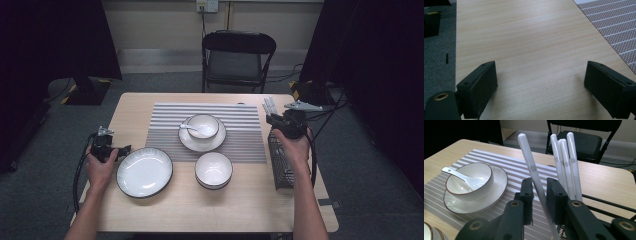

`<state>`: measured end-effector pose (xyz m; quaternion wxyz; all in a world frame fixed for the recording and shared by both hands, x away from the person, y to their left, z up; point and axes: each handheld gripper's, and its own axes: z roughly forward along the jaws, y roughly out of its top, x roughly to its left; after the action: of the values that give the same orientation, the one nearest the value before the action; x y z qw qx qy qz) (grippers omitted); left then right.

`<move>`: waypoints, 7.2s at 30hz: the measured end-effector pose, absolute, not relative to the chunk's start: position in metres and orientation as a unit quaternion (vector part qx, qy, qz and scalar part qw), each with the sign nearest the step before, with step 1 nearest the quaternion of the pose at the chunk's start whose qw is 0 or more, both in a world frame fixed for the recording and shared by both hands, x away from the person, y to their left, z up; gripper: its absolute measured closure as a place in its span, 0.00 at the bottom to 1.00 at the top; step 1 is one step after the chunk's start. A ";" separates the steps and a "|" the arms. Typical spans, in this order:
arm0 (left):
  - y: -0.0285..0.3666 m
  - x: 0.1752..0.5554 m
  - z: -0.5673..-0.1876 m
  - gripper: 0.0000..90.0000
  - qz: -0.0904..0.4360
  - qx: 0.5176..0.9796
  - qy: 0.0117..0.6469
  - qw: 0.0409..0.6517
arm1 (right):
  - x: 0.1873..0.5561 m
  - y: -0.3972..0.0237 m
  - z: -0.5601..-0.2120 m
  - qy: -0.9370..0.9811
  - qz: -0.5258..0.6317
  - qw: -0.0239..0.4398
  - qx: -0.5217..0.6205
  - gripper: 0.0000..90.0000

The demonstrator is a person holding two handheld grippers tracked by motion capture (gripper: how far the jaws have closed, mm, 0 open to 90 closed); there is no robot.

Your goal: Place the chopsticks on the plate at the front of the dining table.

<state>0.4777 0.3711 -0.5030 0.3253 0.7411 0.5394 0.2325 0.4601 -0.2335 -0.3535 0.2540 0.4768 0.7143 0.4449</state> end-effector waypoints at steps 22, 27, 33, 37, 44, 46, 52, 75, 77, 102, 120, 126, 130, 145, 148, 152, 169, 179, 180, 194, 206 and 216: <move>0.371 0.478 -0.503 0.12 0.232 0.740 0.540 0.326 | 0.461 -0.236 -0.353 0.715 0.416 0.266 0.495 0.88; 0.371 0.478 -0.503 0.12 0.232 0.741 0.540 0.326 | 0.459 -0.239 -0.350 0.711 0.415 0.273 0.498 0.89; 0.371 0.478 -0.503 0.12 0.232 0.741 0.540 0.326 | 0.457 -0.238 -0.341 0.702 0.422 0.296 0.491 0.91; 0.371 0.478 -0.503 0.12 0.232 0.740 0.540 0.327 | 0.455 -0.238 -0.335 0.696 0.436 0.301 0.484 0.94; 0.371 0.478 -0.503 0.12 0.232 0.741 0.539 0.326 | 0.456 -0.241 -0.350 0.696 0.432 0.290 0.494 0.94; 0.371 0.478 -0.503 0.12 0.232 0.741 0.540 0.326 | 0.457 -0.242 -0.352 0.696 0.432 0.283 0.499 0.94; 0.371 0.478 -0.503 0.12 0.232 0.741 0.540 0.326 | 0.460 -0.242 -0.355 0.705 0.418 0.280 0.500 0.94; 0.371 0.478 -0.503 0.12 0.232 0.741 0.539 0.326 | 0.457 -0.242 -0.350 0.700 0.422 0.298 0.493 0.95; 0.371 0.478 -0.503 0.12 0.232 0.741 0.539 0.326 | 0.456 -0.243 -0.350 0.697 0.424 0.301 0.493 0.95; 0.371 0.478 -0.503 0.12 0.232 0.741 0.539 0.326 | 0.446 -0.246 -0.341 0.681 0.456 0.303 0.487 0.95; 0.371 0.478 -0.503 0.12 0.232 0.741 0.540 0.326 | 0.441 -0.245 -0.326 0.673 0.471 0.313 0.477 0.95; 0.371 0.478 -0.503 0.12 0.232 0.741 0.539 0.326 | 0.439 -0.245 -0.321 0.670 0.476 0.316 0.474 0.95; 0.371 0.478 -0.503 0.12 0.232 0.741 0.539 0.326 | 0.438 -0.245 -0.320 0.670 0.476 0.315 0.475 0.95; 0.371 0.478 -0.503 0.12 0.232 0.741 0.540 0.327 | 0.435 -0.242 -0.306 0.665 0.491 0.325 0.459 0.95; 0.371 0.478 -0.503 0.12 0.232 0.741 0.539 0.327 | 0.434 -0.241 -0.304 0.664 0.493 0.328 0.458 0.95; 0.371 0.478 -0.503 0.12 0.232 0.741 0.539 0.327 | 0.435 -0.242 -0.301 0.660 0.495 0.331 0.458 0.95; 0.371 0.479 -0.503 0.11 0.231 0.743 0.538 0.325 | 0.431 -0.242 -0.282 0.654 0.503 0.350 0.443 0.95; 0.369 0.479 -0.503 0.09 0.232 0.740 0.543 0.321 | 0.426 -0.241 -0.275 0.654 0.507 0.354 0.437 0.95; 0.369 0.479 -0.503 0.09 0.232 0.740 0.543 0.321 | 0.426 -0.241 -0.274 0.653 0.510 0.352 0.435 0.95; 0.370 0.477 -0.501 0.18 0.228 0.735 0.550 0.324 | 0.428 -0.230 -0.275 0.652 0.523 0.340 0.431 0.95; 0.359 0.468 -0.476 0.19 0.252 0.739 0.506 0.367 | 0.436 -0.213 -0.289 0.656 0.531 0.323 0.428 0.95; 0.348 0.457 -0.457 0.19 0.250 0.743 0.479 0.395 | 0.438 -0.198 -0.292 0.664 0.538 0.310 0.417 0.95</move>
<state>0.4565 0.3479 -0.4575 0.3952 0.7428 0.4791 0.2502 0.4382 -0.1975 -0.2918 0.3096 0.4166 0.6644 0.5378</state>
